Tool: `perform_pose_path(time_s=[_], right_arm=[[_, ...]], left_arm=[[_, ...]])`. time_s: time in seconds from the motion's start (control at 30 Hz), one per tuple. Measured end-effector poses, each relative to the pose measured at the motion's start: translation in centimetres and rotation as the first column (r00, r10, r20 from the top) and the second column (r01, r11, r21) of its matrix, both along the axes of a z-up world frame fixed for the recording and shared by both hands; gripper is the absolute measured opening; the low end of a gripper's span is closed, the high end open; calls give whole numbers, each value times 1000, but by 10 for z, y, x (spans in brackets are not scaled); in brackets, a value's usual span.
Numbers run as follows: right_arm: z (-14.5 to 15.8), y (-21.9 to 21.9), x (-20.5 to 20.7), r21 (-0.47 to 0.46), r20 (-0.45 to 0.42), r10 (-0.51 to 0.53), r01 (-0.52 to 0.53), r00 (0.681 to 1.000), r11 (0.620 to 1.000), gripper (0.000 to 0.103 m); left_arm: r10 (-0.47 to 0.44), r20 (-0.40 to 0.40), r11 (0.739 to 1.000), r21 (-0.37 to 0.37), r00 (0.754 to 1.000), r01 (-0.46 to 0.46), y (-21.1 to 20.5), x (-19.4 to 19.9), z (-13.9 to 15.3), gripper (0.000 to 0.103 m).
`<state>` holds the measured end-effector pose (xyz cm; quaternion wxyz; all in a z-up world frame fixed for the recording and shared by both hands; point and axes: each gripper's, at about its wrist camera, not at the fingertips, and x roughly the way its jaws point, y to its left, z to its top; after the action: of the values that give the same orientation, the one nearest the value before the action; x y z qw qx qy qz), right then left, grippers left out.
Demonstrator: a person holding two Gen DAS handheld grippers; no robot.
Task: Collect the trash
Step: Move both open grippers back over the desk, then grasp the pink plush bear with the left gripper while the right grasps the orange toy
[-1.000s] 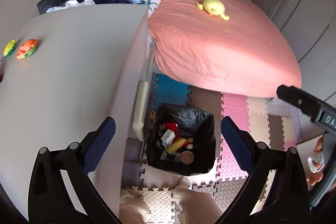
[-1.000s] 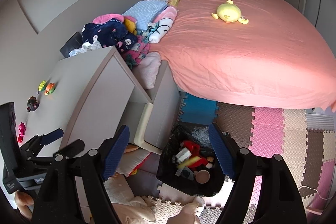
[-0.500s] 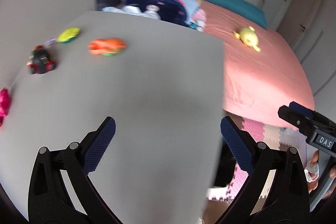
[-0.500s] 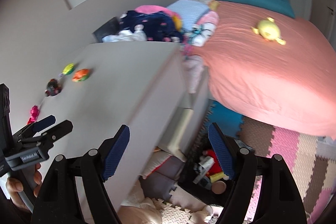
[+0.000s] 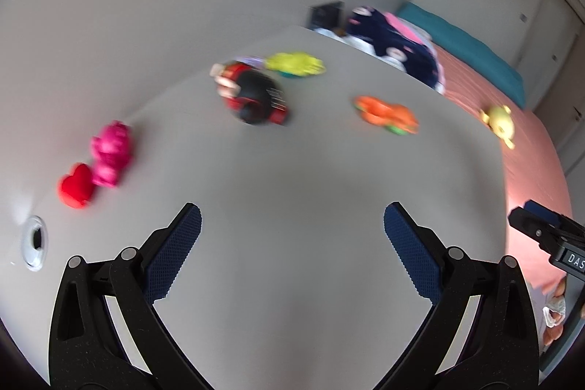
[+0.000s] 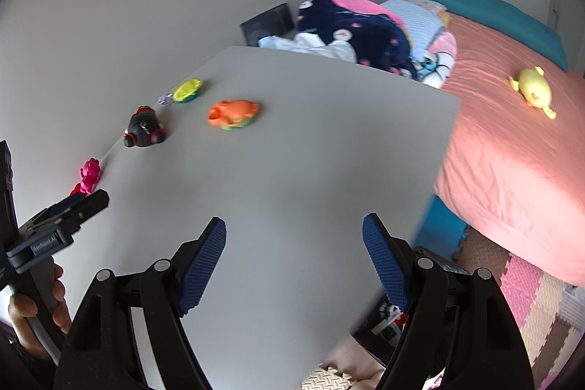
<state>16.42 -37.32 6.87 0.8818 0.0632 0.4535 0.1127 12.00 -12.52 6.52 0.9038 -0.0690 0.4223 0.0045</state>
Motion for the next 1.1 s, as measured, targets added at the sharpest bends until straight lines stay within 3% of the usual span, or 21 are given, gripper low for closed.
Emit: perform_pose_path(time_s=[0.23,0.43,0.57,0.83,0.93,1.1], right_arm=[[-2,40,28,-4,-18,43,-43,999,999,78],[-3,69,50,-30,-18,76,-77,997,997,78],[-5,85,68,-56,-21,87,-88,996,995,78],[-13,108,107,-90,-44,81,-85,996,992,78],[-13,116,121,-83,-45,84,-87,995,993,78],[-21,128,141,-97,-62,78,-84,995,992,78]], left_arm=[[89,18,992,84,996,-91,55,21,-4,97],[171,13,985,25,985,-172,97,41,-21,97],[201,14,979,31,979,-202,107,53,-31,97],[241,-2,963,122,970,-239,117,68,-44,97],[257,21,958,123,966,-257,123,68,-40,97],[255,-8,962,98,967,-253,136,78,-48,97]])
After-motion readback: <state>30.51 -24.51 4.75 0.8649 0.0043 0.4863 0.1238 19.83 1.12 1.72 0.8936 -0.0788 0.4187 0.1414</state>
